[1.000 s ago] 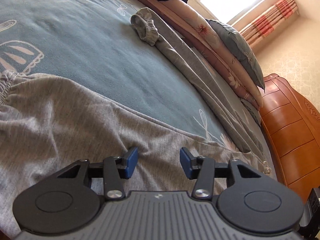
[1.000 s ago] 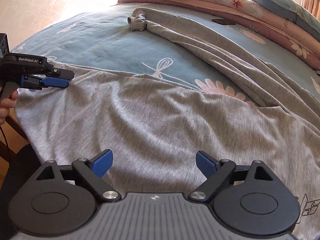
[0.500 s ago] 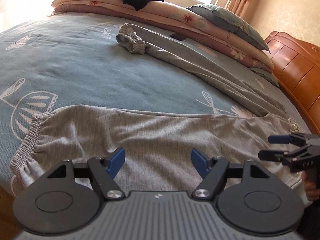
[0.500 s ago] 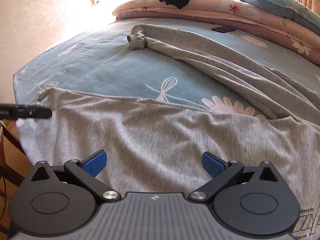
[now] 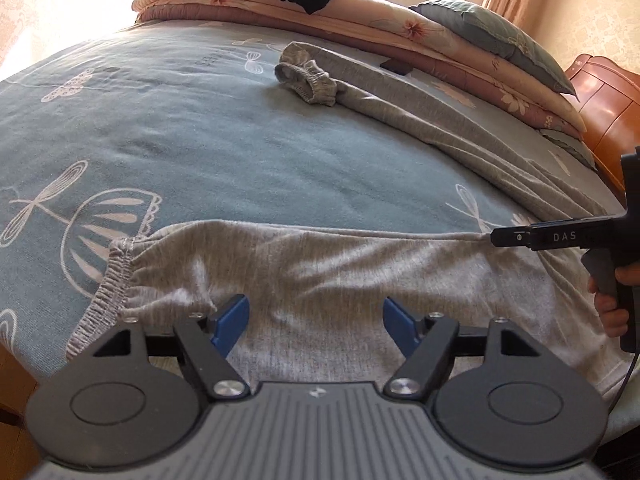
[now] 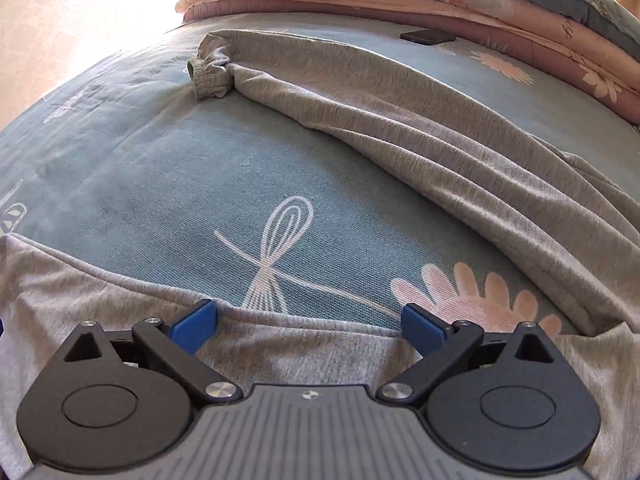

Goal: Fold clothes

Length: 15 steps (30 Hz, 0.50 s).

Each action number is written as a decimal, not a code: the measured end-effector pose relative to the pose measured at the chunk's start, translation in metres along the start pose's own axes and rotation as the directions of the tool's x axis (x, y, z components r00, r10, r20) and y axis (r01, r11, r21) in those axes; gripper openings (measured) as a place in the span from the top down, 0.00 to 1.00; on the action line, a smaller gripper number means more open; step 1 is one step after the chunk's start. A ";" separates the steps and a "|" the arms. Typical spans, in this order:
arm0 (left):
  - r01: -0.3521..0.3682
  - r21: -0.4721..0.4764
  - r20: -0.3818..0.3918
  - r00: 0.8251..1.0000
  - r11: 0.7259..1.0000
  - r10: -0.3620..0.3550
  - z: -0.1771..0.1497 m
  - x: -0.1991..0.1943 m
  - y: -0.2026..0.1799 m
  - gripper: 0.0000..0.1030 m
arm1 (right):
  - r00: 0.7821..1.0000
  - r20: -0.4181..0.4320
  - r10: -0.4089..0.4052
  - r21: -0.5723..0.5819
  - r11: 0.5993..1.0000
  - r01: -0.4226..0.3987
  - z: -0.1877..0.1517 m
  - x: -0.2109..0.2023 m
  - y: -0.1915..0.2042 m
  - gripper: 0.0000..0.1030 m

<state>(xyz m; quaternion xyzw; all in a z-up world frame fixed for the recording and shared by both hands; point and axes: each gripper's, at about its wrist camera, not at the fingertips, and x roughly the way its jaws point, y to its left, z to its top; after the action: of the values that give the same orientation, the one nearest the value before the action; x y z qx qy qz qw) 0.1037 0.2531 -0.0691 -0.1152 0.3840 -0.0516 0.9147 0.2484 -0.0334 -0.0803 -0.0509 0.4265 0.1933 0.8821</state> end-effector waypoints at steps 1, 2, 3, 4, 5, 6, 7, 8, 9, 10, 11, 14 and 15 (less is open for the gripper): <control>0.044 0.009 0.004 0.999 0.999 -0.044 0.003 -0.002 -0.006 0.23 | 1.000 0.016 0.013 0.002 1.000 -0.013 -0.003 -0.012 -0.002 0.02; 0.097 0.009 0.001 0.995 0.995 -0.097 0.006 0.000 -0.012 0.23 | 0.999 0.033 0.026 0.004 1.000 -0.026 -0.005 -0.025 -0.003 0.01; 0.145 0.008 -0.010 0.989 0.989 -0.145 0.008 0.004 -0.017 0.23 | 0.999 0.044 0.032 0.001 0.999 -0.032 -0.009 -0.036 -0.004 0.00; 0.192 0.010 -0.023 0.981 0.981 -0.191 0.009 0.009 -0.022 0.23 | 0.999 0.046 0.028 -0.009 1.000 -0.028 -0.015 -0.044 -0.004 0.00; 0.232 0.006 -0.043 0.972 0.973 -0.231 0.010 0.017 -0.028 0.23 | 0.999 0.044 0.019 -0.022 1.000 -0.018 -0.022 -0.051 -0.004 0.00; 0.257 0.003 -0.067 0.964 0.966 -0.257 0.010 0.026 -0.034 0.23 | 0.999 0.038 0.011 -0.038 0.999 -0.009 -0.031 -0.057 -0.005 0.00; 0.268 0.005 -0.083 0.960 0.963 -0.266 0.011 0.035 -0.038 0.23 | 0.999 0.031 -0.004 -0.056 0.998 0.005 -0.039 -0.062 -0.005 0.00; 0.272 0.010 -0.092 0.958 0.962 -0.270 0.011 0.042 -0.041 0.23 | 0.999 0.026 -0.030 -0.077 0.997 0.031 -0.049 -0.064 -0.004 0.00; 0.272 0.007 -0.105 0.957 0.962 -0.270 0.010 0.052 -0.043 0.23 | 0.998 0.016 -0.055 -0.097 0.994 0.056 -0.058 -0.065 -0.004 0.00; 0.268 -0.008 -0.120 0.956 0.964 -0.267 0.010 0.062 -0.042 0.23 | 0.997 0.000 -0.071 -0.113 0.991 0.071 -0.067 -0.063 -0.004 0.00; 0.269 -0.027 -0.119 0.955 0.963 -0.270 0.011 0.070 -0.039 0.22 | 0.996 -0.017 -0.083 -0.122 0.989 0.081 -0.075 -0.060 -0.004 0.00; 0.274 -0.090 -0.086 0.956 0.958 -0.282 0.020 0.078 -0.029 0.22 | 0.997 -0.035 -0.071 -0.065 0.996 0.068 -0.095 -0.055 -0.012 0.00; 0.269 -0.116 -0.082 0.957 0.956 -0.279 0.025 0.081 -0.026 0.22 | 0.998 -0.022 -0.053 -0.017 0.998 0.052 -0.099 -0.056 -0.017 0.00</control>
<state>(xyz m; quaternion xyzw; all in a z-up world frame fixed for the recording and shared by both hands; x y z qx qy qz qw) 0.1778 0.2175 -0.1015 -0.2120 0.4107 -0.1633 0.8716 0.1512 -0.0910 -0.1004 -0.0715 0.4334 0.1729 0.8816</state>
